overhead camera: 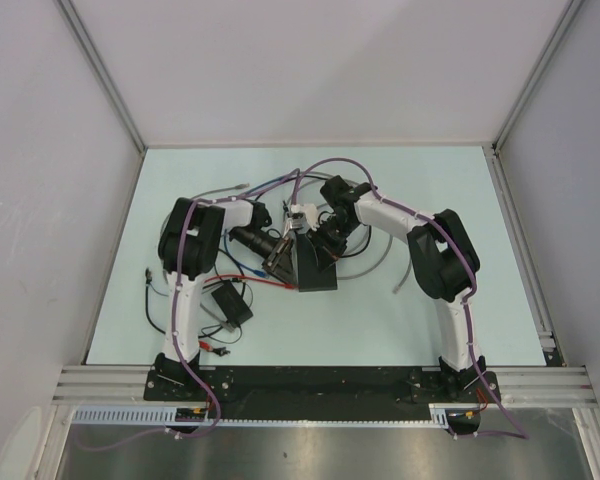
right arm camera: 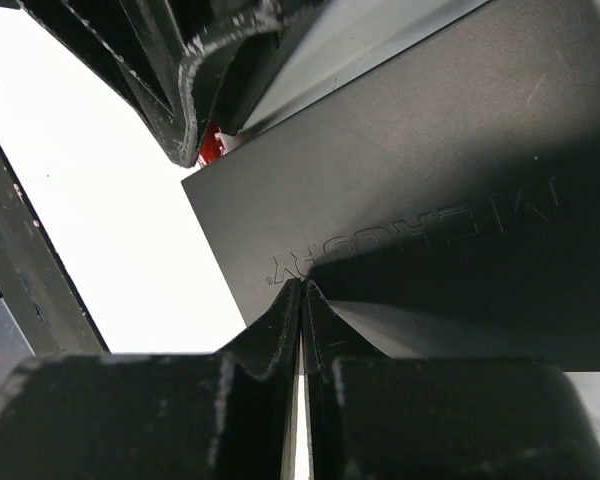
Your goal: Pull the plug from the switch port
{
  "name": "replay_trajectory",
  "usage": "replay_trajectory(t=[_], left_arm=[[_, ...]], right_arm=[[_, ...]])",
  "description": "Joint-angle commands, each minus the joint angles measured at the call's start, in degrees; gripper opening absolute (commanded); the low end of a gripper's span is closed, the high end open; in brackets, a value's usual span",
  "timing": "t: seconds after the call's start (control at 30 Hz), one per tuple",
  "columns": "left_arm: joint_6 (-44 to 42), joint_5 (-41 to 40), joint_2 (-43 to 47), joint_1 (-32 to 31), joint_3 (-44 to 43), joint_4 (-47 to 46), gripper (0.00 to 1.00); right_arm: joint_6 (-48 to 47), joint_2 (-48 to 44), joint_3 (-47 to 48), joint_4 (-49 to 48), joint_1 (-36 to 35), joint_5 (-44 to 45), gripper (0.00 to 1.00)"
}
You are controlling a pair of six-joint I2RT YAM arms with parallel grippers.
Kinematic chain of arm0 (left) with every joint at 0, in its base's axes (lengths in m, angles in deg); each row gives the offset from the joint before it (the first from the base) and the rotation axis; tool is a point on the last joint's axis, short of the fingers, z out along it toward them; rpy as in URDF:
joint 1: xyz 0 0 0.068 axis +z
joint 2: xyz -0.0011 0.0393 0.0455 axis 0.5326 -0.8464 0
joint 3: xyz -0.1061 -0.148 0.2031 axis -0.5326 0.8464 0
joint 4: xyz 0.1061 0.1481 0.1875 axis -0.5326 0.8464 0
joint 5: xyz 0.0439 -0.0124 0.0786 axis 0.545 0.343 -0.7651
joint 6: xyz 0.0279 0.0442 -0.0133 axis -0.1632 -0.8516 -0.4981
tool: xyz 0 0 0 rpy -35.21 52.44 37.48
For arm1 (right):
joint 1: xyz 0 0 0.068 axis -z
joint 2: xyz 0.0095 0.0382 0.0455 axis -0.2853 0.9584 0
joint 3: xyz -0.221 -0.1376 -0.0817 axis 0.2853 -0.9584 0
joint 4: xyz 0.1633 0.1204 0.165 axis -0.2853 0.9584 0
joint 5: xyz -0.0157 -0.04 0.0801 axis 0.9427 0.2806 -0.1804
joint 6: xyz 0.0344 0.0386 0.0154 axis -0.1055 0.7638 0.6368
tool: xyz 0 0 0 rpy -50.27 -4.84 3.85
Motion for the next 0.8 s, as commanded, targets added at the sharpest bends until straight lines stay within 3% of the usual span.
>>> replay_trajectory(t=[0.0, 0.27, 0.33, 0.5, 0.77], left_arm=[[-0.6, -4.3, -1.6, -1.8, -0.8, -2.6, 0.35], [2.0, -6.2, -1.6, -2.3, -0.9, -3.8, 0.26], [3.5, -7.0, -1.7, -2.4, -0.9, -4.5, 0.13], [4.2, -7.5, -2.3, -2.4, -2.1, -3.2, 0.00], [2.4, -6.4, -2.7, -2.4, -8.1, 3.0, 0.00]], right_arm=[[-1.1, 0.0, -1.3, -0.8, -0.5, 4.4, 0.05], [-1.0, -0.1, -1.3, -1.1, -0.7, 4.7, 0.05], [-1.0, -0.1, -1.4, -1.1, -0.7, 4.8, 0.05], [-1.0, -0.4, -1.7, -1.1, -0.7, 4.9, 0.05], [-1.3, -0.6, -2.2, -0.8, -0.8, 5.6, 0.06]])
